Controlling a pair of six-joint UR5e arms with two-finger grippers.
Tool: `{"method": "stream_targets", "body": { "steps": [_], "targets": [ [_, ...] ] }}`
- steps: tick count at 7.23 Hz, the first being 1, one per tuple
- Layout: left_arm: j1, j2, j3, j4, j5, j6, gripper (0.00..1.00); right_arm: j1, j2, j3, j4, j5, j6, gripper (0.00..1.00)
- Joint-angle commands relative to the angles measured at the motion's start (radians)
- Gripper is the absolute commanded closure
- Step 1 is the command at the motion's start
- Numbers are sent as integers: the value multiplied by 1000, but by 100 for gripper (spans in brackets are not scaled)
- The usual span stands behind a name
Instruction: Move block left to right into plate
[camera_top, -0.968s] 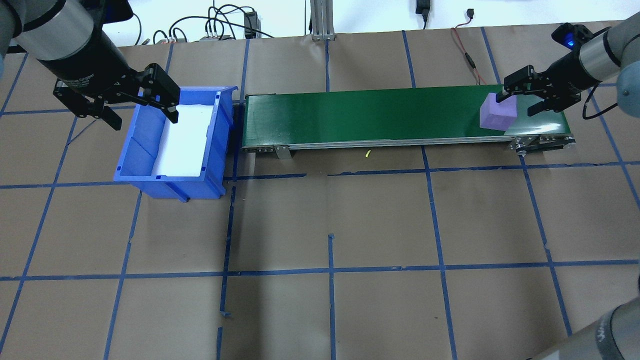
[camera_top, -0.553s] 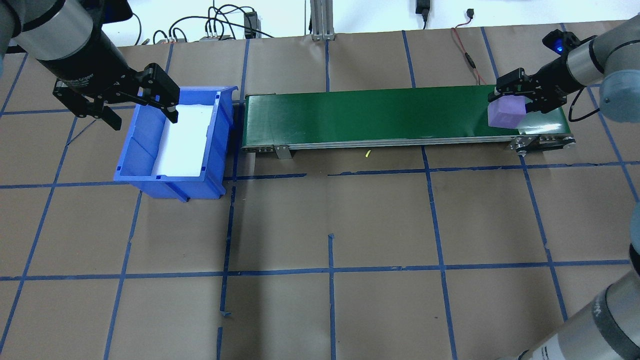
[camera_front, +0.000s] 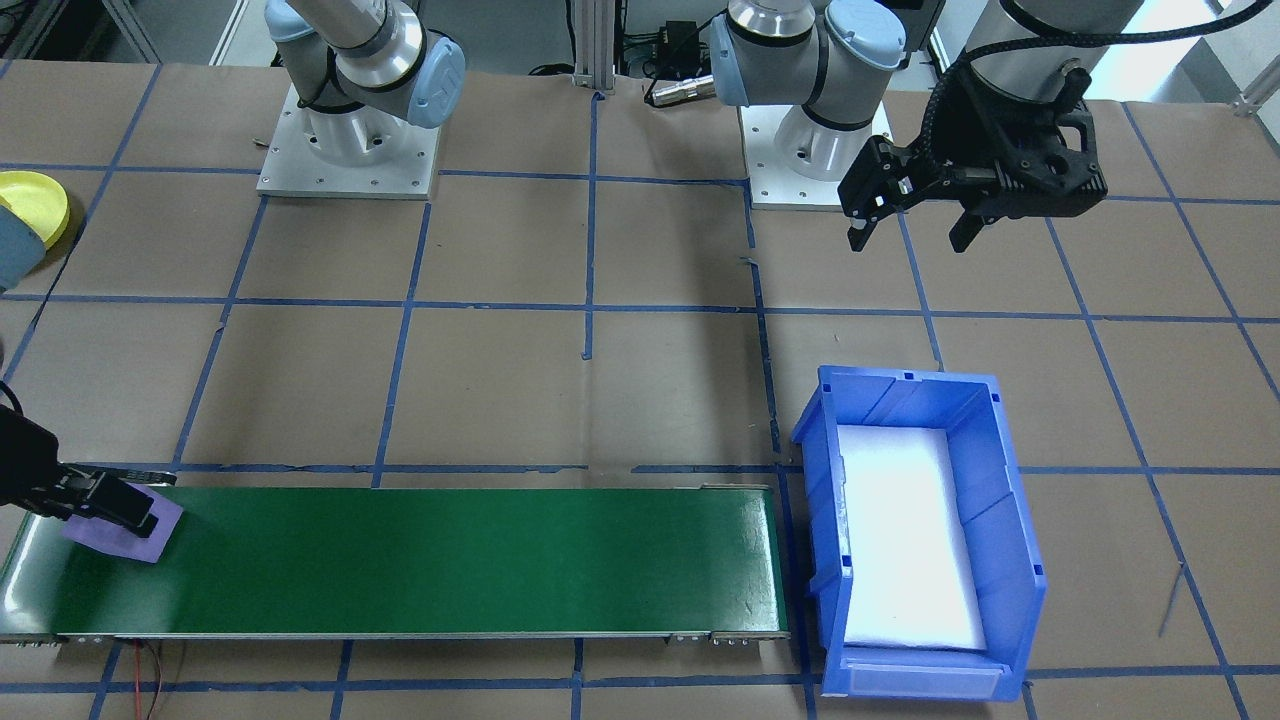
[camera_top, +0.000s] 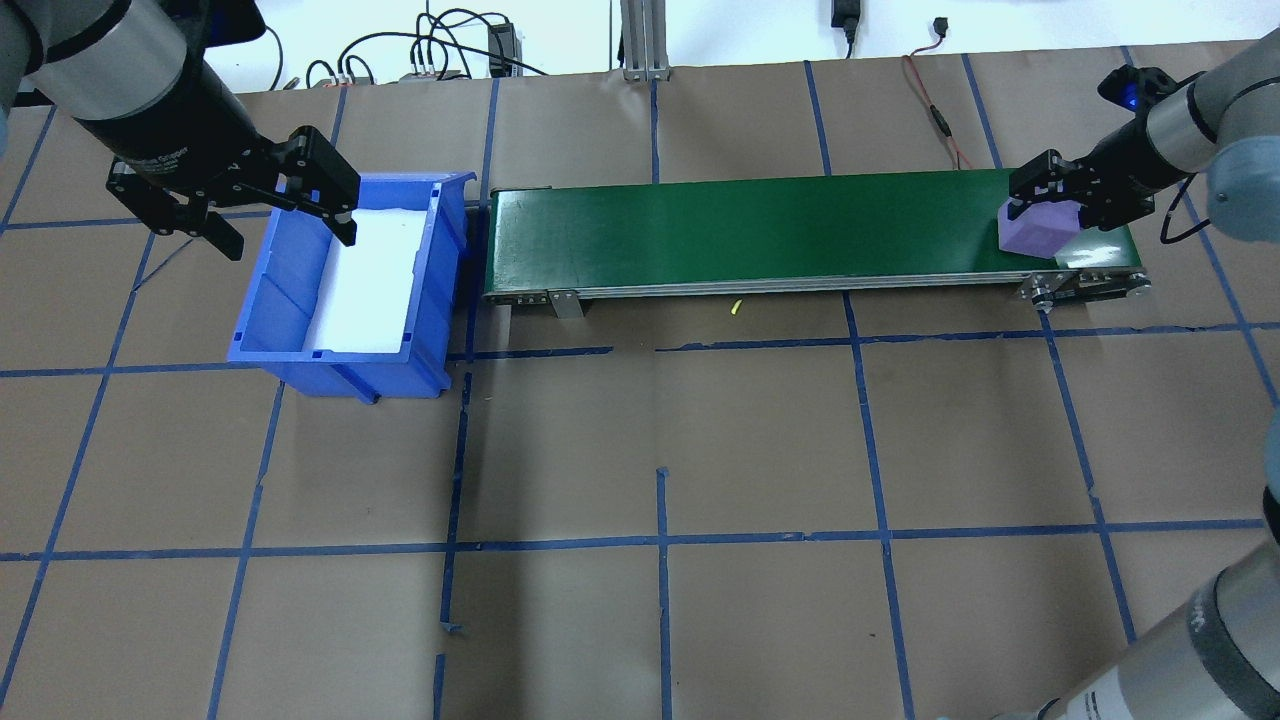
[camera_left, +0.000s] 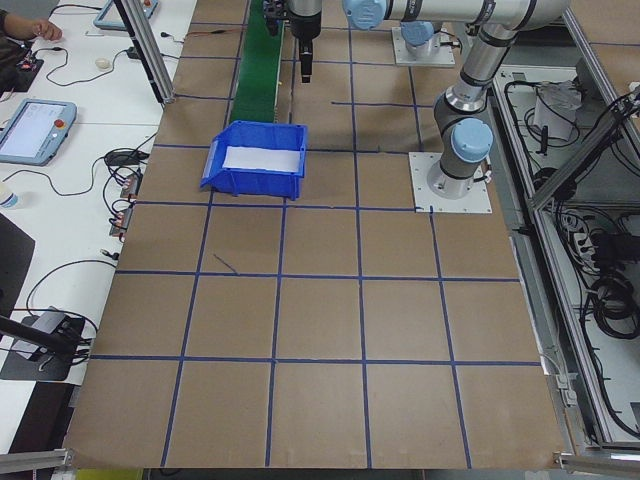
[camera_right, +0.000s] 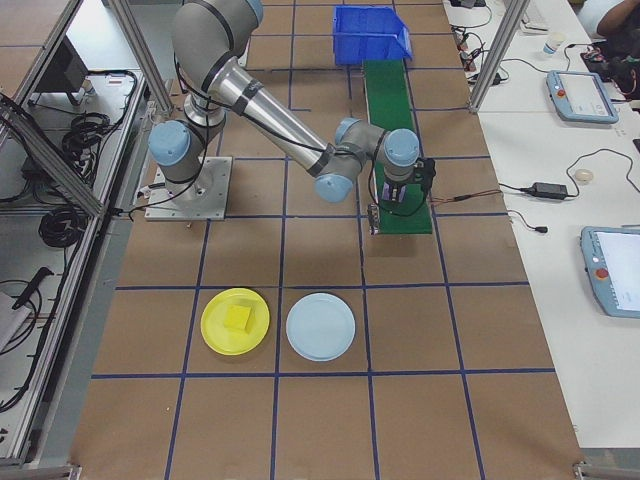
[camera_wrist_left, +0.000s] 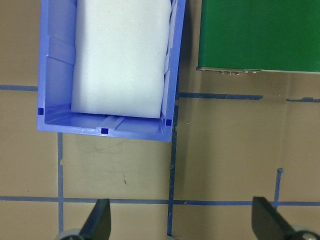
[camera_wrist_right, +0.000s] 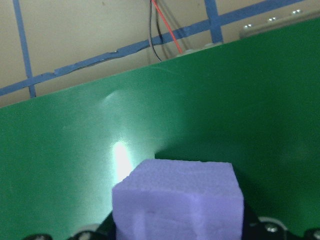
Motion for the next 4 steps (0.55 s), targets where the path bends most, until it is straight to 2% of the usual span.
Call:
{"method": "stream_targets", "body": {
  "steps": [1, 2, 3, 4],
  "targets": [
    [0, 0, 2, 0, 0, 0, 0, -103, -49, -2, 11, -152, -247, 41],
    [0, 0, 0, 0, 0, 0, 0, -204, -65, 2, 37, -180, -397, 41],
    [0, 0, 0, 0, 0, 0, 0, -319, -82, 4, 115, -188, -563, 41],
    [0, 0, 0, 0, 0, 0, 0, -425, -82, 7, 131, -206, -687, 41]
  ]
}}
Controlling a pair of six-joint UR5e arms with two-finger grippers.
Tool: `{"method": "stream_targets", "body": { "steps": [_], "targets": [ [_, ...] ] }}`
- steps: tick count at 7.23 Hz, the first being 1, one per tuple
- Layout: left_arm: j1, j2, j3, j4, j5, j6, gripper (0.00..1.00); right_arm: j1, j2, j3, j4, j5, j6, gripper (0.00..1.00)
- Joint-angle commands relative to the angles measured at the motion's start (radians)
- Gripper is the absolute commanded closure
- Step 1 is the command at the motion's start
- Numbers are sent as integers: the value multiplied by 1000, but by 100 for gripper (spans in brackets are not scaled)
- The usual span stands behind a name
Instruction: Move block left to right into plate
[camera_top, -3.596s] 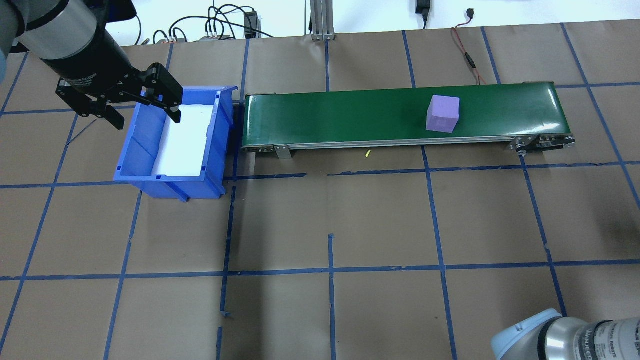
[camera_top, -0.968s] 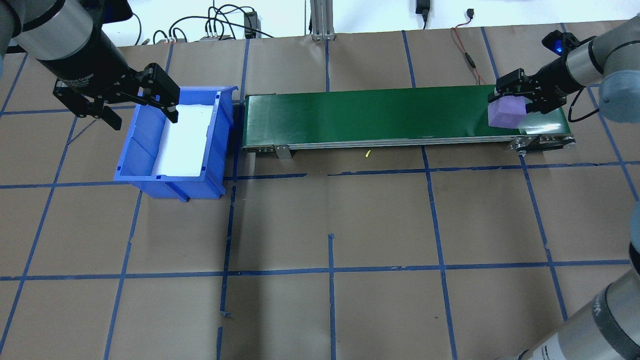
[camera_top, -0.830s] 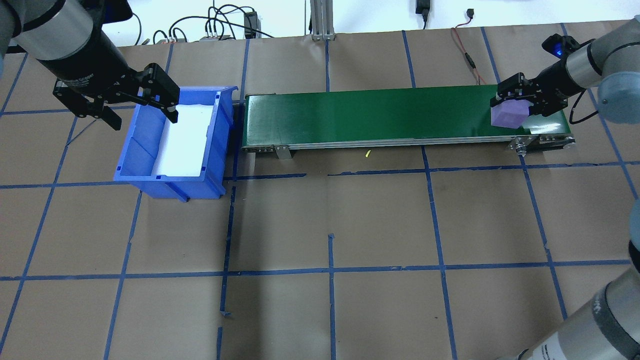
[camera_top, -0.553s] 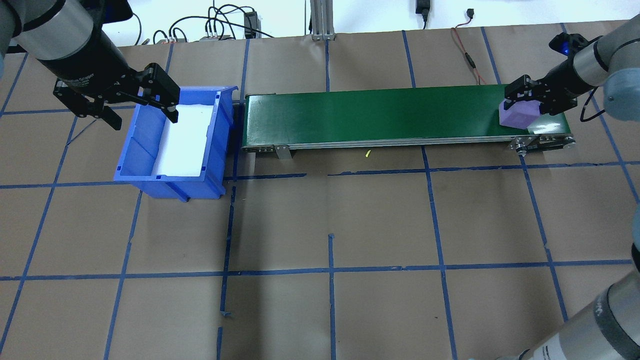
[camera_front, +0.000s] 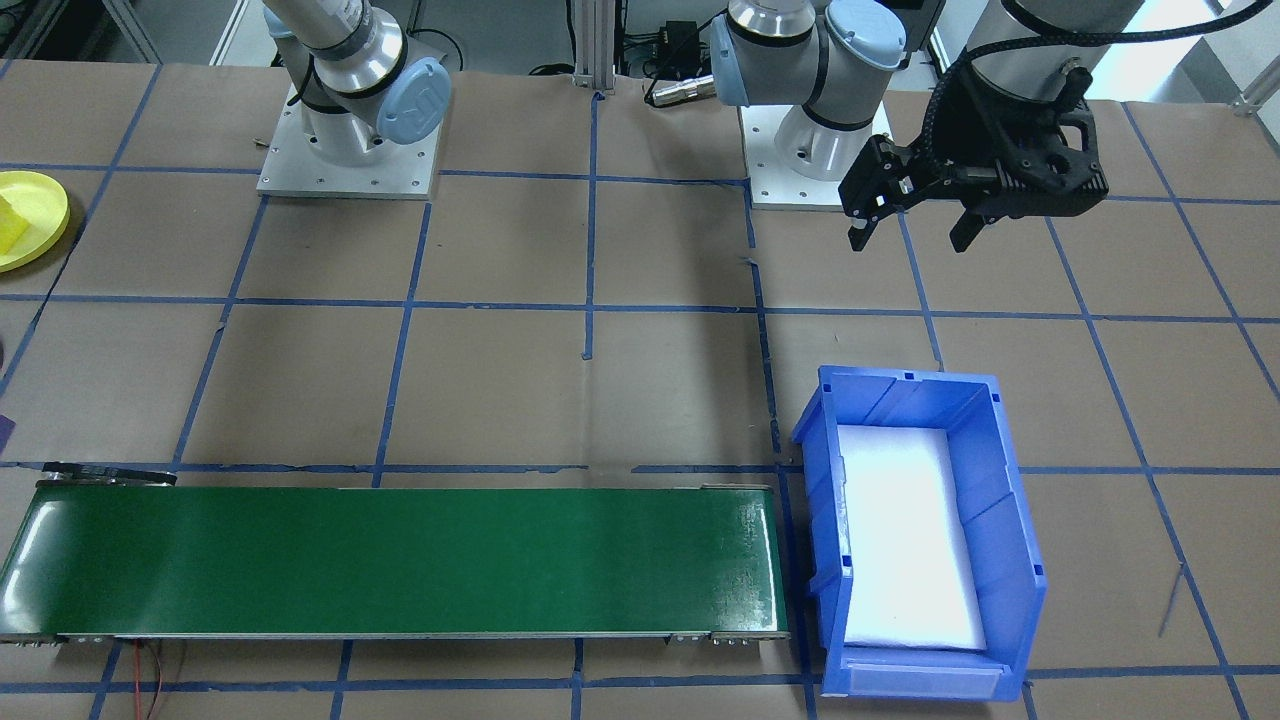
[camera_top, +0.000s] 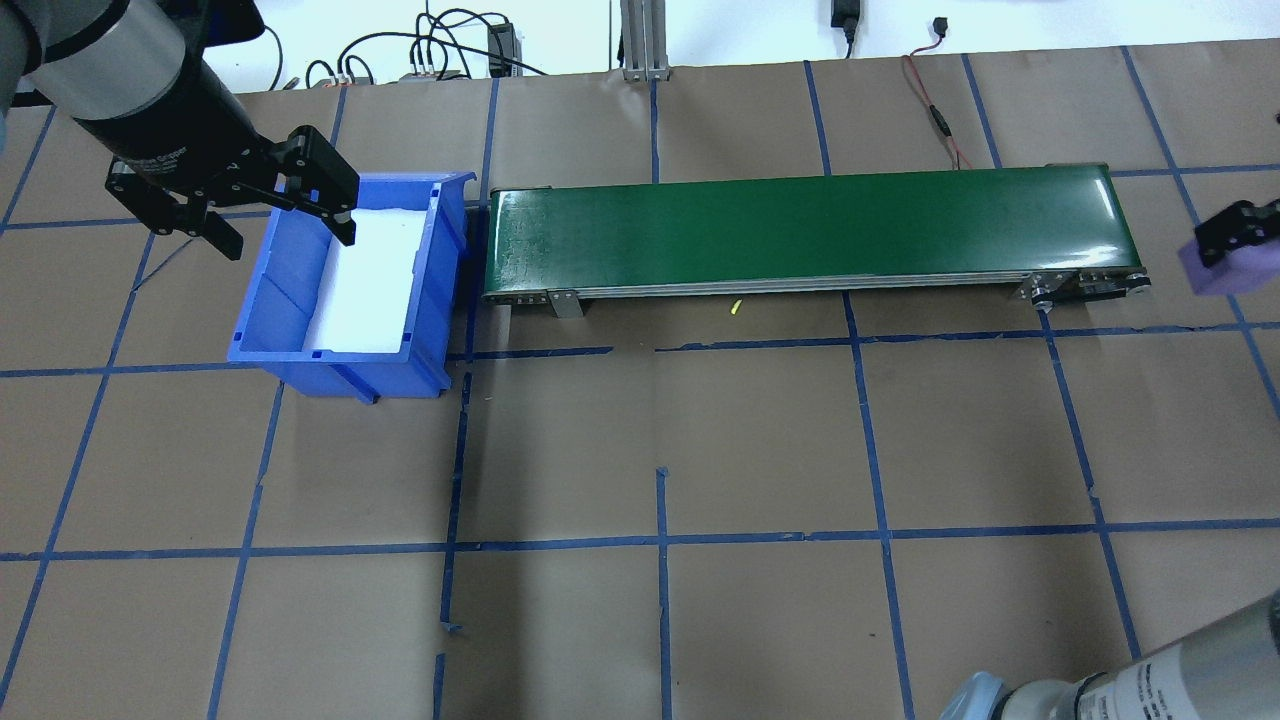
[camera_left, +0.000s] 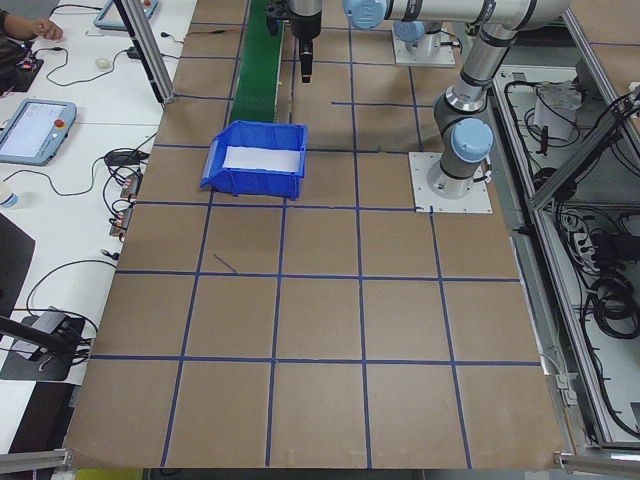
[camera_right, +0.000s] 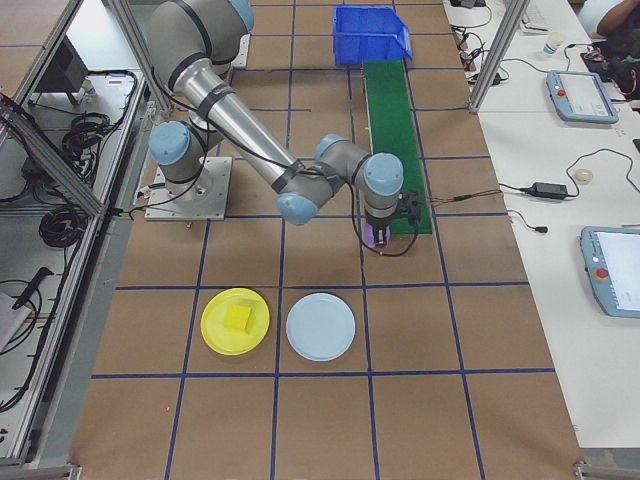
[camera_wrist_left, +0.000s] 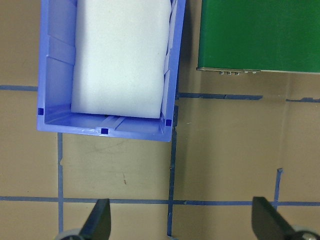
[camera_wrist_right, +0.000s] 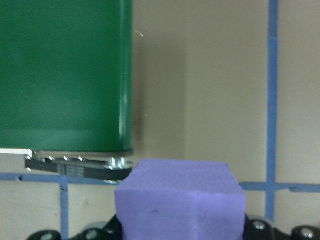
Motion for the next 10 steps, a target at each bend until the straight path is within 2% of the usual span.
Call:
{"method": "stream_targets", "body": {
  "steps": [1, 2, 4, 5, 6, 7, 8, 9, 10],
  "targets": [
    [0, 0, 0, 0, 0, 0, 0, -219, -4, 17, 51, -42, -330, 41],
    [1, 0, 0, 0, 0, 0, 0, -302, 5, 26, 50, -46, -447, 41],
    [1, 0, 0, 1, 0, 0, 0, -337, 63, 16, 33, -29, -449, 40],
    [1, 0, 0, 2, 0, 0, 0, -337, 106, 14, -23, -23, -449, 40],
    [1, 0, 0, 2, 0, 0, 0, -337, 137, 5, -65, -23, -456, 34],
    [1, 0, 0, 2, 0, 0, 0, -337, 143, 2, -65, -23, -449, 29],
    [3, 0, 0, 2, 0, 0, 0, -337, 149, -3, -67, -23, -447, 21],
    [1, 0, 0, 2, 0, 0, 0, -337, 151, -9, -67, -23, -446, 8],
    [3, 0, 0, 2, 0, 0, 0, -337, 149, -15, -67, -23, -446, 0]
  ]
}}
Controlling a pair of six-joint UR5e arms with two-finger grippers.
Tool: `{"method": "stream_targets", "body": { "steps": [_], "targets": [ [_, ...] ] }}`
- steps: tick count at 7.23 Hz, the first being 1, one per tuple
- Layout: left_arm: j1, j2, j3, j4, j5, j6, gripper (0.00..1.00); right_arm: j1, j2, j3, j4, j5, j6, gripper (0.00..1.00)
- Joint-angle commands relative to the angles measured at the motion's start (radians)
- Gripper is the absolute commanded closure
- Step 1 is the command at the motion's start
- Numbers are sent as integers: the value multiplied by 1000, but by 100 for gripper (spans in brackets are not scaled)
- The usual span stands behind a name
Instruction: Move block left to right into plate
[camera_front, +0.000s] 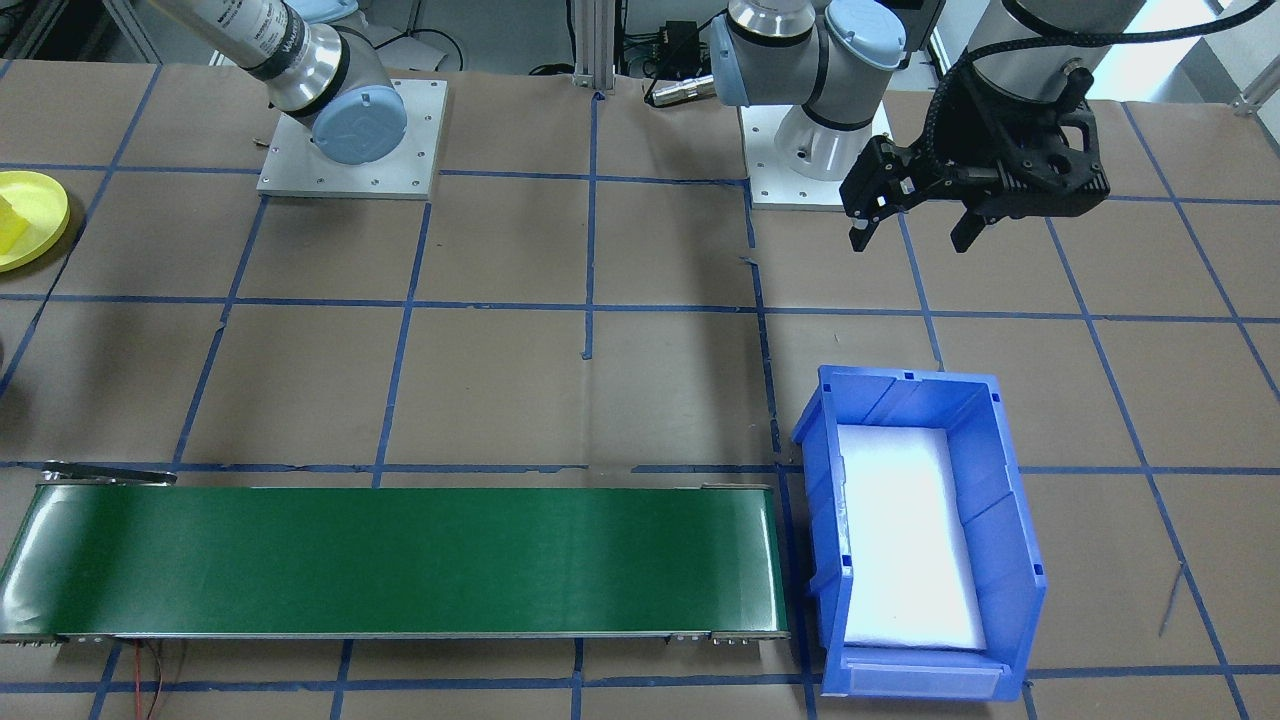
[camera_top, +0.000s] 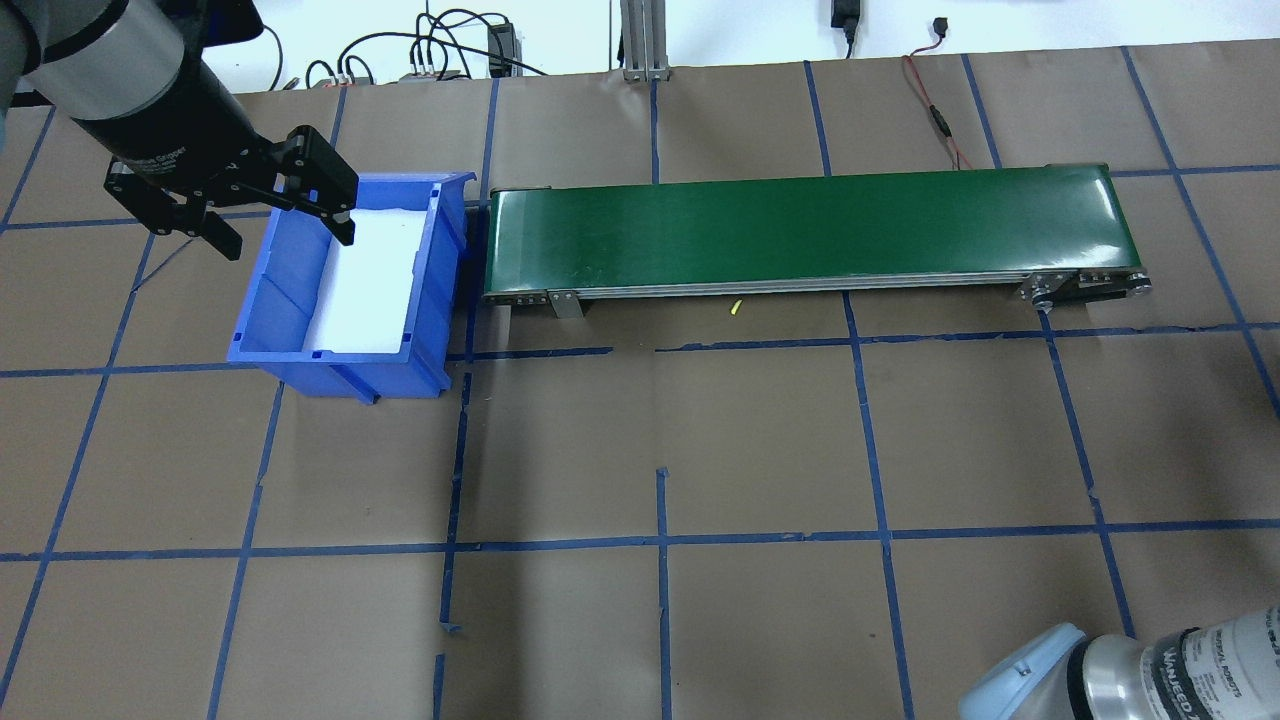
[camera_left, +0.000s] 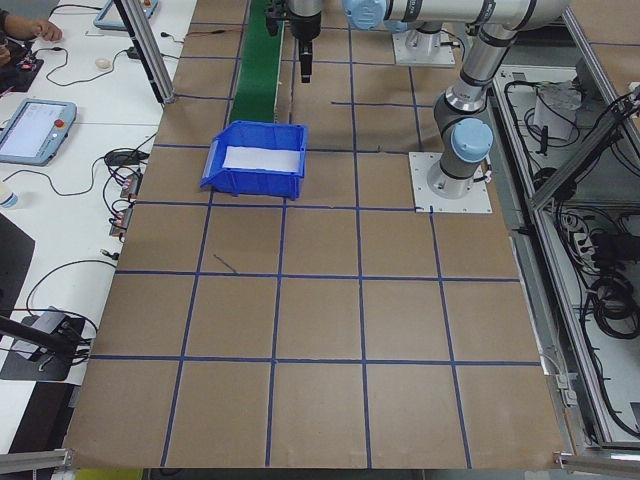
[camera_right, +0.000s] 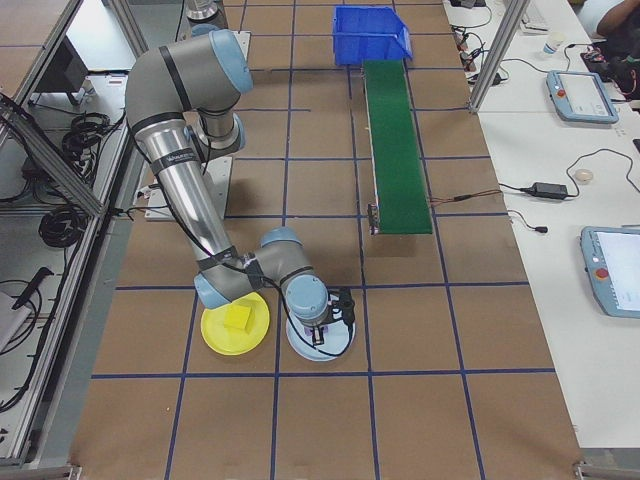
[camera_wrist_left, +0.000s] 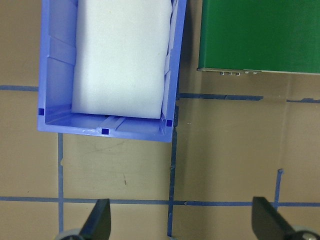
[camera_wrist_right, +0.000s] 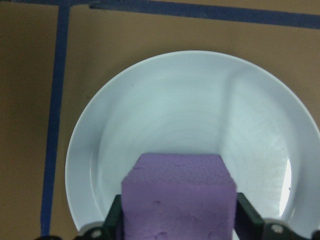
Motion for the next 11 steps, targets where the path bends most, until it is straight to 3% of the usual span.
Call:
{"method": "stream_targets", "body": {
  "steps": [1, 3, 6, 8, 9, 11],
  "targets": [
    [1, 0, 0, 0, 0, 0, 0, 0, -8, -17, -1, -1, 1, 0],
    [-1, 0, 0, 0, 0, 0, 0, 3, -77, -73, 23, -4, 7, 1],
    [-1, 0, 0, 0, 0, 0, 0, 3, -229, -152, 245, -46, 36, 2],
    [-1, 0, 2, 0, 0, 0, 0, 81, -354, -146, 414, -46, 204, 1],
    [-1, 0, 2, 0, 0, 0, 0, 130, -426, -152, 445, -47, 281, 0],
    [-1, 0, 0, 0, 0, 0, 0, 243, -477, -150, 532, -46, 471, 0]
  ]
}}
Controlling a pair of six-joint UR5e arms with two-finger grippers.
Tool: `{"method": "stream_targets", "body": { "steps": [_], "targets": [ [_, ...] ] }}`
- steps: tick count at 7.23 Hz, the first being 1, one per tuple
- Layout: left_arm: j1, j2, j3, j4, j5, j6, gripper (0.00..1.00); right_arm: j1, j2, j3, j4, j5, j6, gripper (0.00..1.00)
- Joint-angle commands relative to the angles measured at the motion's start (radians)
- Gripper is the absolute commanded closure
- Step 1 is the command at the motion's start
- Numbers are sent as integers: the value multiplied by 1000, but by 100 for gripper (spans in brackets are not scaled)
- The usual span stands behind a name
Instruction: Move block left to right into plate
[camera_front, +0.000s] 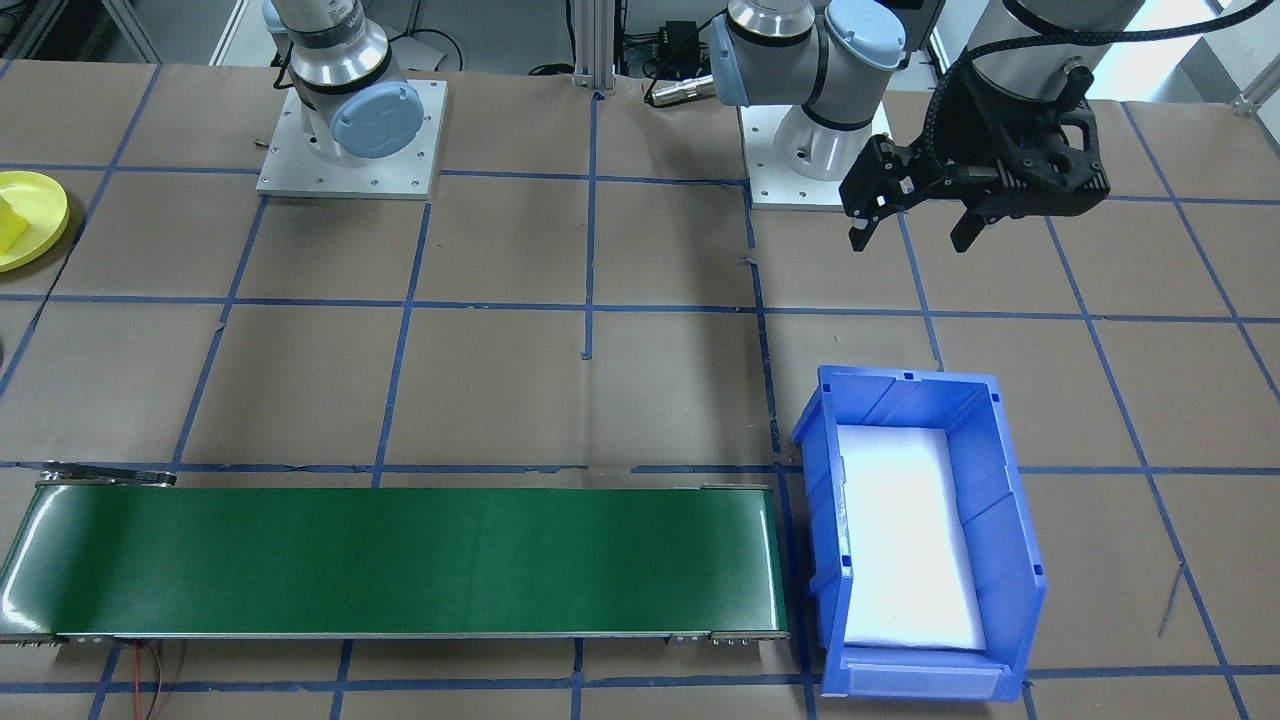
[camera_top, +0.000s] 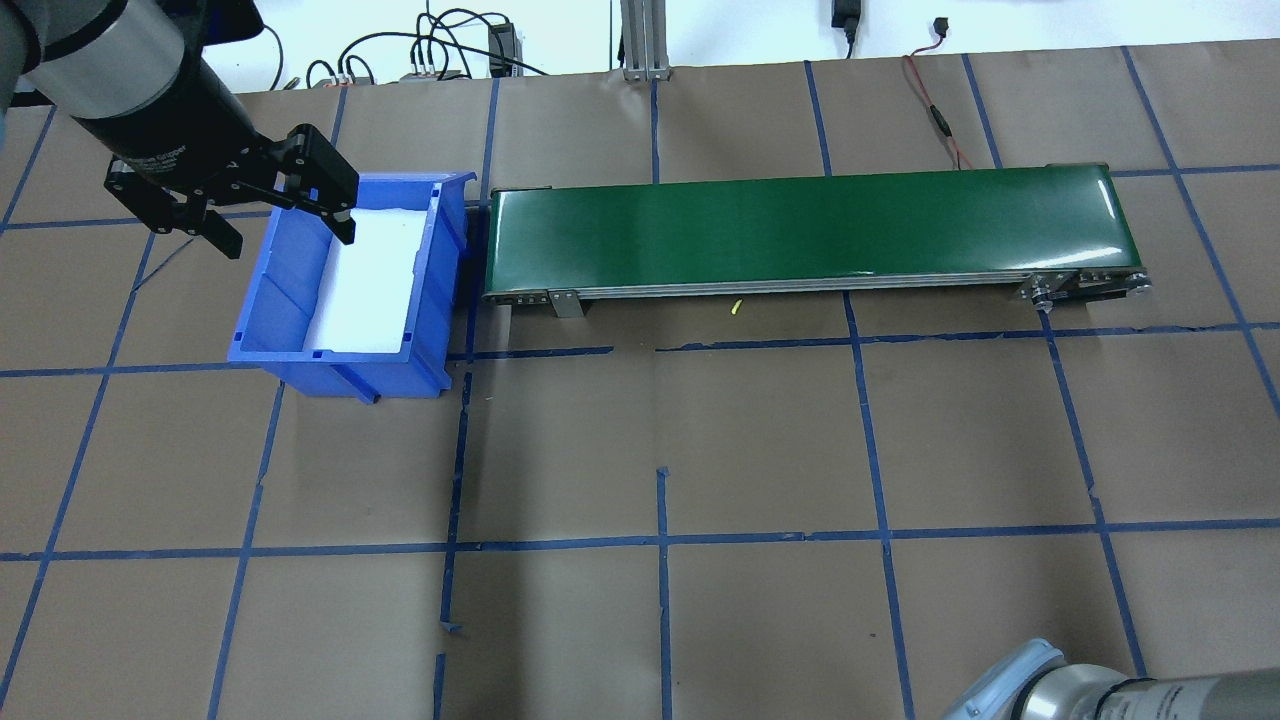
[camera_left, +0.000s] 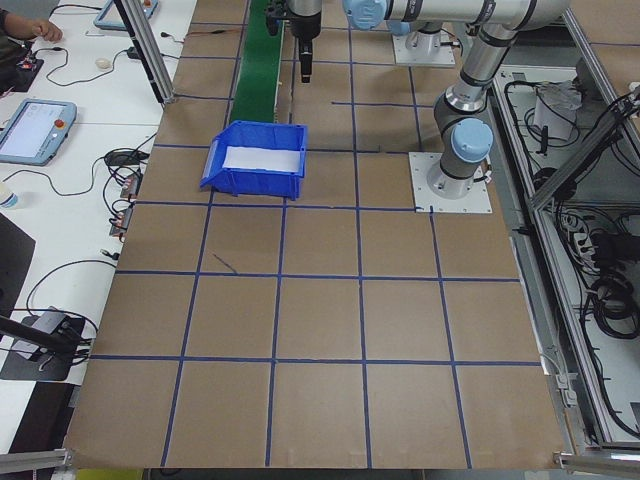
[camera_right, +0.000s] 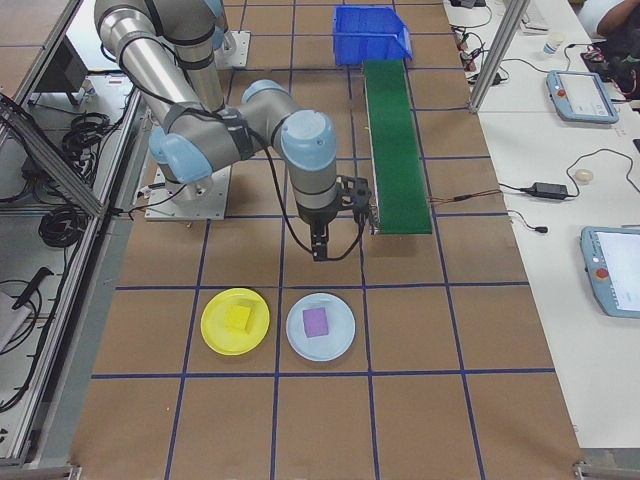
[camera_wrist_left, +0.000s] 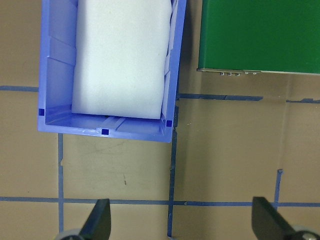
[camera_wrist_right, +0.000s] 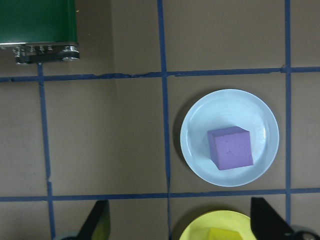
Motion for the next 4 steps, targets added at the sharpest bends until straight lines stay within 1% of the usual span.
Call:
{"method": "stream_targets", "body": {
  "steps": [1, 2, 3, 4],
  "targets": [
    [2, 0, -1, 0, 0, 0, 0, 221, -48, 2, 59, -5, 210, 0],
    [2, 0, -1, 0, 0, 0, 0, 391, -48, 2, 59, -22, 440, 0],
    [2, 0, -1, 0, 0, 0, 0, 561, -43, -1, 44, -22, 663, 0],
    [2, 0, -1, 0, 0, 0, 0, 698, -39, 0, 27, -21, 850, 0]
  ]
}}
